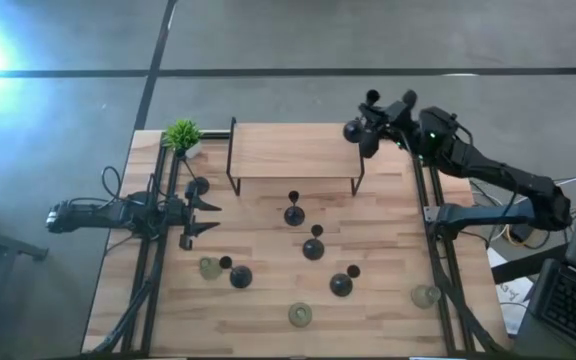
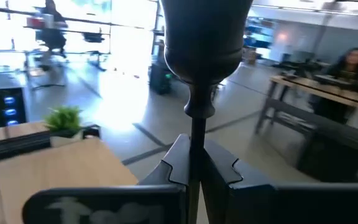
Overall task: Pick & Place candle stick holders
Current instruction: Put the black candle holder on the shelf
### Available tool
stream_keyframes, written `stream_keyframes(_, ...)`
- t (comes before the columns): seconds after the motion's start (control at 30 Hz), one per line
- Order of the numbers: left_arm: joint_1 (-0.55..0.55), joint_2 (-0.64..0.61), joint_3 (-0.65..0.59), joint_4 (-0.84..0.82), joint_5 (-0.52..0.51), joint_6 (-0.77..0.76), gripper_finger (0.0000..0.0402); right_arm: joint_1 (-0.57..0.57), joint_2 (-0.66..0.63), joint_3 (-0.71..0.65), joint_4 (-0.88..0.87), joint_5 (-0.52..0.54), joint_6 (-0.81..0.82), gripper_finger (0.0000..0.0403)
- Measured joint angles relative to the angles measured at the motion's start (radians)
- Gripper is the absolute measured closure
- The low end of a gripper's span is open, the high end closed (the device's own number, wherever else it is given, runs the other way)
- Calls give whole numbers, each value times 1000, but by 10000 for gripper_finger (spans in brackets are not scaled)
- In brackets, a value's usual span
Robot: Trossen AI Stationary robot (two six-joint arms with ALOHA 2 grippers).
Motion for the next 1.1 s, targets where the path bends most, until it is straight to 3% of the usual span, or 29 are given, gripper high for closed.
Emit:
stream_keyframes(0.13,0,0,0,0,0,0,211,-11,89,75,-38,-48,13,392)
stream_keyframes(0.3,0,0,0,0,0,0,211,-69,182,132,-50,-218,72,392)
stream_keyframes(0.5,0,0,0,0,0,0,211,-150,240,142,-25,-321,97,392)
stream_keyframes(0.77,0,0,0,0,0,0,211,-250,190,8,150,-364,163,392)
stream_keyframes(1.1,0,0,0,0,0,0,211,-278,253,36,129,-399,129,392)
